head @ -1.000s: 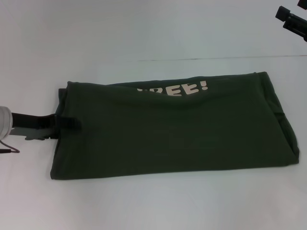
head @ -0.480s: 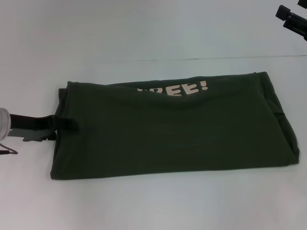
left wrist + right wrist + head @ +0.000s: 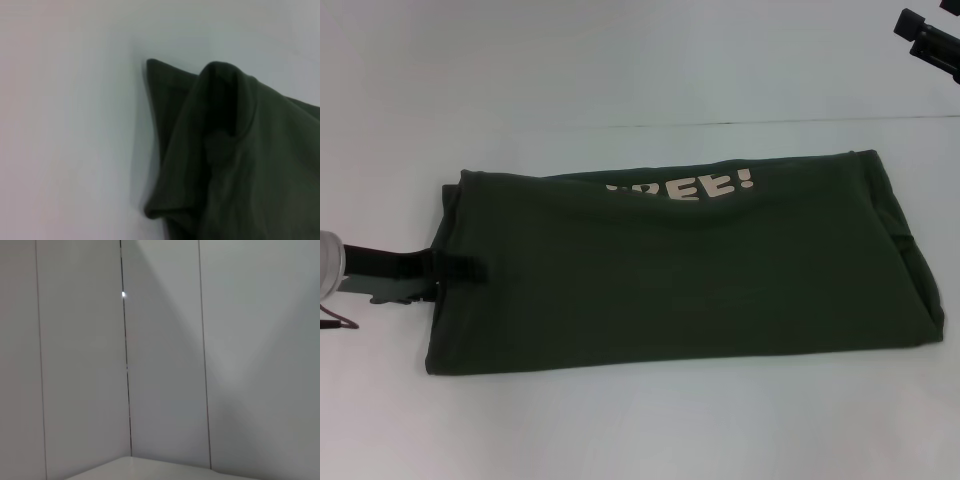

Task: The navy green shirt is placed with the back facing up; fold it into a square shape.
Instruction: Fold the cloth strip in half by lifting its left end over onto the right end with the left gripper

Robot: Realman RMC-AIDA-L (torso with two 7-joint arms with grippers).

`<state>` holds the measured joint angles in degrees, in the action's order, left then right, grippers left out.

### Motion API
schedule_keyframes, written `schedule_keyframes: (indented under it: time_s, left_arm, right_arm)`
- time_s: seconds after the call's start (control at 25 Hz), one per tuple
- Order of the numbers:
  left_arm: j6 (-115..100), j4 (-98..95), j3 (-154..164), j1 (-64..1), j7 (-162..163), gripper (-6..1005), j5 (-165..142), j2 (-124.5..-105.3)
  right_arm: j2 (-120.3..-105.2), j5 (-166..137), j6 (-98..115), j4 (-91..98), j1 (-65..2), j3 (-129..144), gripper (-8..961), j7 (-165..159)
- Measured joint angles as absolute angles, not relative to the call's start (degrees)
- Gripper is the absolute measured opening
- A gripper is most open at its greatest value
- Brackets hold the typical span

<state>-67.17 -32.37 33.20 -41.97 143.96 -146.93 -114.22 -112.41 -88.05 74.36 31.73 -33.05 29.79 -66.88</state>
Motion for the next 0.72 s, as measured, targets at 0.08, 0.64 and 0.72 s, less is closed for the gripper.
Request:
schedule_keyframes:
  time_s: [0.08, 0.64, 0.72]
  left_arm:
    - [-67.9, -32.3, 33.2, -42.1, 144.2, 847, -147.0, -114.21]
    - [-66.3, -31.4, 33.2, -43.1, 144.5, 846, -147.0, -114.08]
    - [-65.9, -31.1, 33.2, -43.2, 144.4, 847, -147.0, -114.08]
  right_arm:
    - [-112.41, -88.1, 74.4, 31.7, -33.0, 29.8, 826, -66.9]
    - [-112.57, -88.1, 74.4, 31.8, -33.1, 29.8, 826, -66.9]
    - [-112.58, -88.1, 74.4, 31.8, -33.1, 29.8, 826, -66.9]
